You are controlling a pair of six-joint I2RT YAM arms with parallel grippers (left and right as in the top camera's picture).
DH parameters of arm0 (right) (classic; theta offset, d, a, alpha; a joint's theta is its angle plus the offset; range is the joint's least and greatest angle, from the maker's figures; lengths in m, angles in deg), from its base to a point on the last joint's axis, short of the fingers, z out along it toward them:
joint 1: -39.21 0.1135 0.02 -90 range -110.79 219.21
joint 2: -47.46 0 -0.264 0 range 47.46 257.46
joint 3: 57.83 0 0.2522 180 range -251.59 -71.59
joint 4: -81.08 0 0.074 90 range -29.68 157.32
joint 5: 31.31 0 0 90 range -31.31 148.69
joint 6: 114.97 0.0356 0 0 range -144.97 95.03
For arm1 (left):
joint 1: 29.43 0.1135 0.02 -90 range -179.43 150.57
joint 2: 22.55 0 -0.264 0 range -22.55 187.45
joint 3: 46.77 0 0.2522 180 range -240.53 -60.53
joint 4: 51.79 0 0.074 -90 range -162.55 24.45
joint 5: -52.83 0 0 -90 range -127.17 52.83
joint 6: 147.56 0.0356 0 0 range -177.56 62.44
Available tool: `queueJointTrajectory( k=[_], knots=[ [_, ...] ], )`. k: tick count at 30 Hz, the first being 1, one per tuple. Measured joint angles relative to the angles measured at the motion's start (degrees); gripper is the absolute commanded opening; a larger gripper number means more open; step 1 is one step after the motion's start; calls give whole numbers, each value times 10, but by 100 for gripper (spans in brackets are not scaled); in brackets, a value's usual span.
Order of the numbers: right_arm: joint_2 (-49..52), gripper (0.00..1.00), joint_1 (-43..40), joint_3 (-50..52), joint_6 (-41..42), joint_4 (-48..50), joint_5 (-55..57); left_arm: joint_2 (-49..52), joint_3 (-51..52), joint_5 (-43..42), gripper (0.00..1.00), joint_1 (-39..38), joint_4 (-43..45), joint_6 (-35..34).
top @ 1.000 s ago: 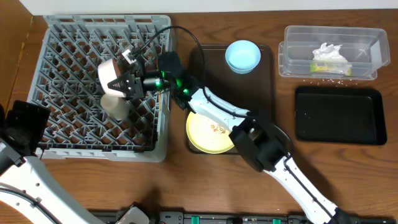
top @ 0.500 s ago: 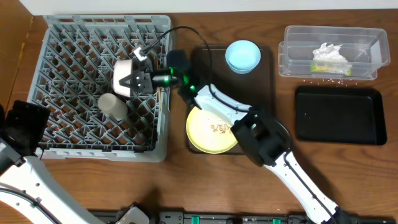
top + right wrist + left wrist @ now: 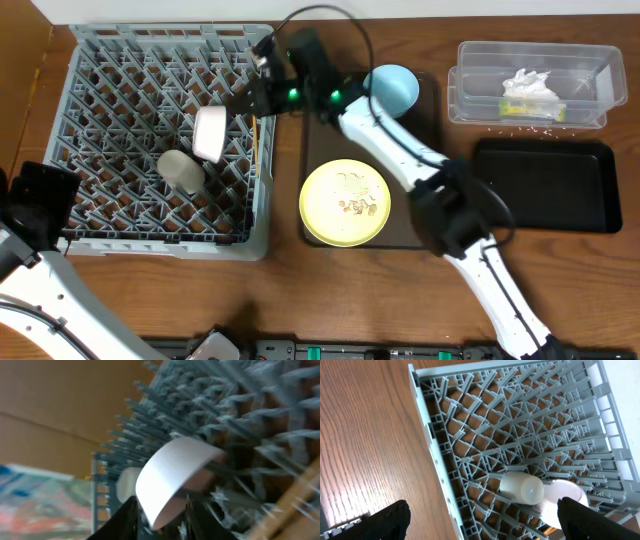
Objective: Sort waste into correct bins and load items into the dishwasher
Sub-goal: 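Lower the pink bowl into the rack and open the right gripper, then move the right gripper to the light-blue bowl and grasp its rim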
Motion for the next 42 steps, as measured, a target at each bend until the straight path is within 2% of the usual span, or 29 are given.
queueJointTrajectory(
  k=[3,5,6,7,8,12,18,24,25,29,31,32,40,42],
  knots=[
    [-50,31,-8,-2,-41,-66,53,0,0,0,95,0,0,0],
    [-84,37,-10,-7,-64,-94,88,0,0,0,95,0,0,0],
    [-96,45,-10,-9,-72,-105,100,0,0,0,95,0,0,0],
    [-111,67,-11,-12,-80,-120,116,0,0,0,95,0,0,0],
    [-123,98,-11,-15,-88,-137,132,0,0,0,95,0,0,0],
    [-158,99,-12,-24,-86,-216,228,0,0,0,95,0,0,0],
    [-156,99,-43,-23,-72,-309,365,0,0,0,95,0,0,0],
    [-143,99,-85,10,-66,-327,511,0,0,0,95,0,0,0],
    [-140,99,-86,21,-66,-322,523,0,0,0,95,0,0,0],
    [-117,85,-87,79,-66,-280,542,0,0,0,95,0,0,0],
    [-100,85,-85,103,-63,-260,542,0,0,0,95,0,0,0],
    [-92,81,-84,112,-64,-250,542,0,0,0,95,0,0,0],
    [-54,45,-70,141,-94,-218,540,0,0,0,95,0,0,0],
    [-54,29,-69,141,-103,-217,539,0,0,0,95,0,0,0]
  ],
)
